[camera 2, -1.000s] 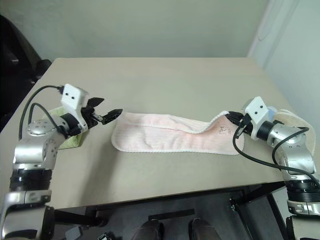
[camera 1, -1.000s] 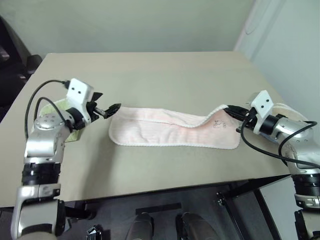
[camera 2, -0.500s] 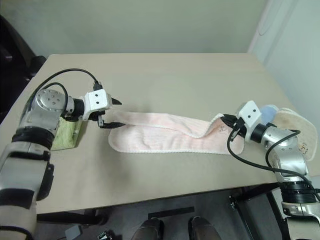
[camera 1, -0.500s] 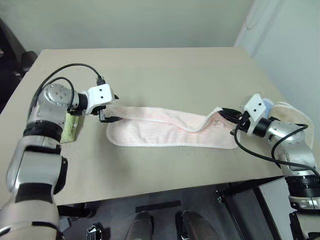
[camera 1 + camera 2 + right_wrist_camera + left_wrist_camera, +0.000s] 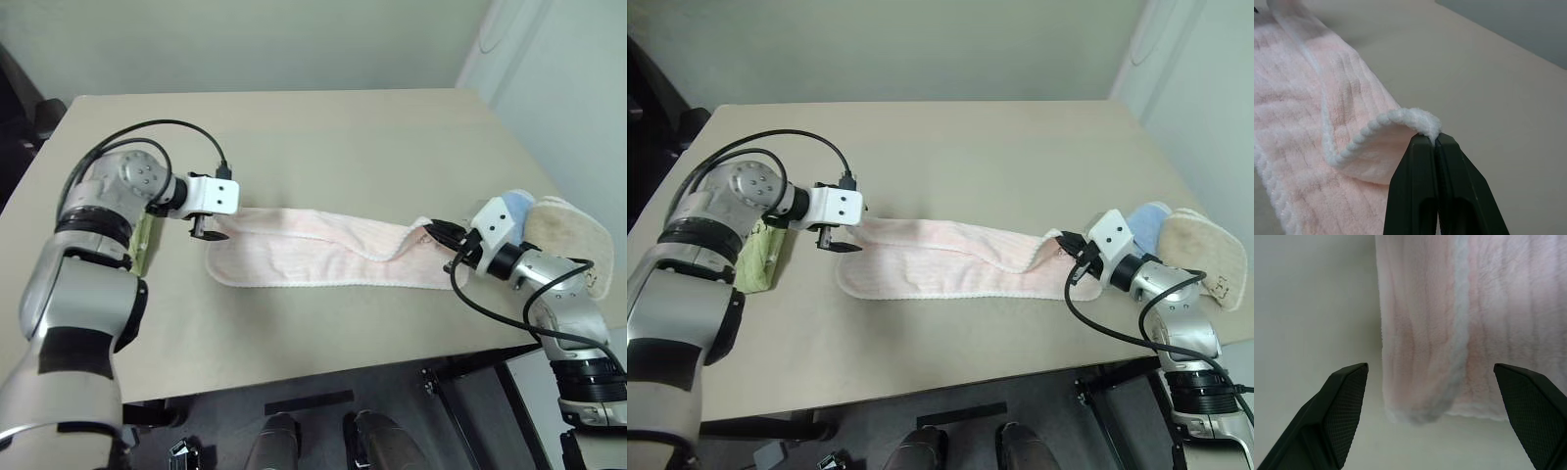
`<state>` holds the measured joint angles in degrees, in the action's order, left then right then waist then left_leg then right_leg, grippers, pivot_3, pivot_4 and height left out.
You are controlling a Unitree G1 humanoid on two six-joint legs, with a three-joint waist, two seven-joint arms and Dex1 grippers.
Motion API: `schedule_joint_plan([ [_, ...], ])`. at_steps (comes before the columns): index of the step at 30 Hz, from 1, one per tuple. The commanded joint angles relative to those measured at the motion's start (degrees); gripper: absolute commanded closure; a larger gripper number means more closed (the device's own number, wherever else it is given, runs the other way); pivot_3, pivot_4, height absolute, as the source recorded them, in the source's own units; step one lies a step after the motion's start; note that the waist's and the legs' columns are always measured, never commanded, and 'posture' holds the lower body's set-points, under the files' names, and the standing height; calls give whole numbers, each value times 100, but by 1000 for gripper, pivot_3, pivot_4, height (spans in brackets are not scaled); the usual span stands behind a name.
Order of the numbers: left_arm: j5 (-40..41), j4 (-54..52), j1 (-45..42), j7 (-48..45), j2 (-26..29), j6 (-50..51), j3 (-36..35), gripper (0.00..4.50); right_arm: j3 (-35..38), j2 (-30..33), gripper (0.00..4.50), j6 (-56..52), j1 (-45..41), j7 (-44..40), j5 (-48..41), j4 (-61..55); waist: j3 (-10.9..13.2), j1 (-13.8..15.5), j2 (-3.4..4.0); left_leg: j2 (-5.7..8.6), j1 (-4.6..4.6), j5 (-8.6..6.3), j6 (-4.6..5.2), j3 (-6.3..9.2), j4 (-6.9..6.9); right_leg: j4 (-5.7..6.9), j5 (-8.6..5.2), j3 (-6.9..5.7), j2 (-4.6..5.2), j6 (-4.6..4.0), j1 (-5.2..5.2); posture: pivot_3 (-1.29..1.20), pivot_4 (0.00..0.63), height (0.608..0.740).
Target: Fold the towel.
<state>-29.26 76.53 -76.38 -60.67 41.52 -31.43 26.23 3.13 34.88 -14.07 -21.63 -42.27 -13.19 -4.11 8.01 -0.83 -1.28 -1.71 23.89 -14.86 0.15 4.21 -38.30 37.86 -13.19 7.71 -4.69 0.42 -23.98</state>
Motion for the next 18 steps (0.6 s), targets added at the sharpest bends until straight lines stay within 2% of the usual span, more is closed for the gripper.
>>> schedule_joint_plan([
  [1,-281,48,-390,262,-7,218,106,0,86,41,4465,36,-316,32,-3,-20,0,-17,0,0,2,1,1,0,-2,0,1,0,0,1,-1,0,150,740],
  [7,-569,84,-533,617,-44,226,218,0,29,12,4465,-27,-348,-60,-55,40,0,-37,-1,0,1,1,2,1,-3,1,2,-1,0,3,0,0,150,740],
  [18,-826,121,-406,591,-41,87,363,0,-16,-87,4465,62,-386,-24,-14,172,-1,-36,-1,5,2,1,2,-1,-9,6,2,-1,-1,3,-6,0,150,740],
])
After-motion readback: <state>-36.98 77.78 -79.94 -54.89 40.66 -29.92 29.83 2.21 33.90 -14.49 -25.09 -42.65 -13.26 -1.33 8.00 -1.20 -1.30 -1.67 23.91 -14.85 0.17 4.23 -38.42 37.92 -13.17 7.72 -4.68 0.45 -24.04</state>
